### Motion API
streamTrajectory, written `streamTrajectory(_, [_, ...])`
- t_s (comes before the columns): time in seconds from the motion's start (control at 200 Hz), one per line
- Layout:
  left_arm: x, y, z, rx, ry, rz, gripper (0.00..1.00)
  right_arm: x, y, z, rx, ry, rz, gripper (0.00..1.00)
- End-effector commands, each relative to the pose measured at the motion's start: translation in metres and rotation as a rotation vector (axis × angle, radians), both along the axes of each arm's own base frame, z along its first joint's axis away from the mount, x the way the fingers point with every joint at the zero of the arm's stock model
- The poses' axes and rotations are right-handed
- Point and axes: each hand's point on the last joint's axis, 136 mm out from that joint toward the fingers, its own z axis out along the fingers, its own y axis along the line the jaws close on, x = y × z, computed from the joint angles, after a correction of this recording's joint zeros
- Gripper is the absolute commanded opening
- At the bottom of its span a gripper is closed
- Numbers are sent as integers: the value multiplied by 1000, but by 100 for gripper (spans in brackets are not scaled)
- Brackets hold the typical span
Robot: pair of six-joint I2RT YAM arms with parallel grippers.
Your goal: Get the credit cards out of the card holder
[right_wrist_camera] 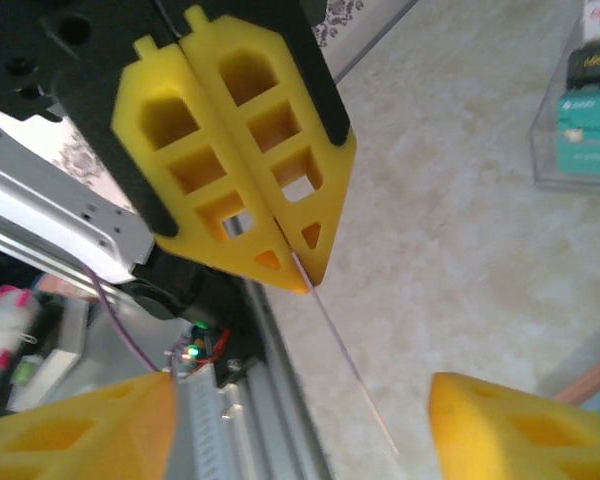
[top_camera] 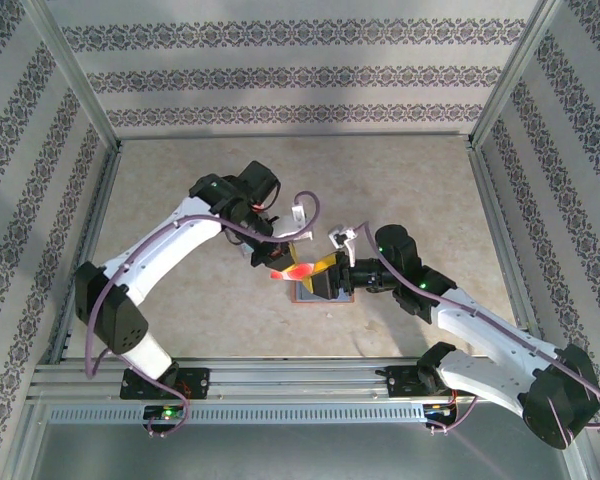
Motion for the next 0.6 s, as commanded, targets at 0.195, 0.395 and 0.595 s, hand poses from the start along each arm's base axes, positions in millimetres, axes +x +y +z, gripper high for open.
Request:
streamTrajectory(0.195, [65, 32, 31, -74, -487, 353, 0, 24, -21, 3, -36, -39, -187, 98])
streamTrajectory(0.395, [96, 60, 38, -111, -597, 514, 0, 49, -45, -10, -87, -2, -379, 98])
streamTrajectory(0.595, [134, 80, 20, -101, -596, 586, 0, 64, -59, -32, -145, 68, -496, 98])
